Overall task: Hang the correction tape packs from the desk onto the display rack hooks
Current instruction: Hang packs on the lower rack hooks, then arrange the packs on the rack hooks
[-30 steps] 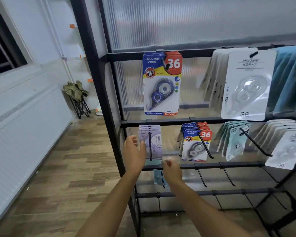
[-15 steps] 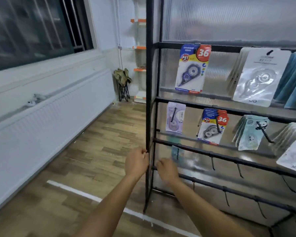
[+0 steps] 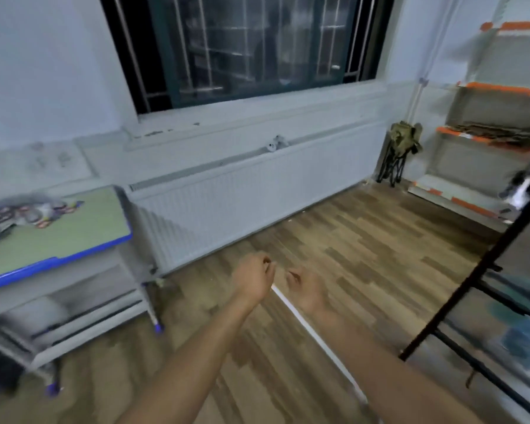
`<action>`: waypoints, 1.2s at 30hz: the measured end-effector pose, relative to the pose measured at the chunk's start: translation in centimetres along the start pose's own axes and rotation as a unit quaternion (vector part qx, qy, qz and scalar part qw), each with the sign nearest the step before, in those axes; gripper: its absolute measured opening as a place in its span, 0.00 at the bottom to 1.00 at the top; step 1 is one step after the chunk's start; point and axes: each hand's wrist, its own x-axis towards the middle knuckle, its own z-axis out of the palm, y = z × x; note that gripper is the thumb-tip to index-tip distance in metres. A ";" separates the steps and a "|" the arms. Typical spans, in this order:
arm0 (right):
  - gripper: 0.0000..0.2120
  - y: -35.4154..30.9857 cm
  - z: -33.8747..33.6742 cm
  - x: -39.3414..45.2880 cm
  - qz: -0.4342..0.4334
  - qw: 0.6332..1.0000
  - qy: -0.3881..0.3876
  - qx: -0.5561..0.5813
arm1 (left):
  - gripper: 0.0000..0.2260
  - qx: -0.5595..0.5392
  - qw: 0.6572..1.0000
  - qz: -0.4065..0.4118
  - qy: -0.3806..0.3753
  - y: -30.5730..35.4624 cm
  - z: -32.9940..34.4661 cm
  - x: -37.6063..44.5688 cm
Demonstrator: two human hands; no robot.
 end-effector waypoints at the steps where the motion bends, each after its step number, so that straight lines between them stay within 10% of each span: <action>1: 0.11 -2.1 2.3 0.5 -0.012 1.000 -0.020 0.001 | 0.12 0.016 1.000 -0.017 0.007 -2.7 -2.0 0.1; 15: 0.12 -25.3 28.4 4.9 -0.176 0.967 -0.183 -0.028 | 0.17 0.086 0.959 -0.242 0.118 -31.0 -20.9 -2.2; 36: 0.14 -41.9 53.5 27.9 -0.180 0.938 -0.292 -0.054 | 0.24 0.014 0.887 -0.446 0.122 -57.9 -32.2 15.8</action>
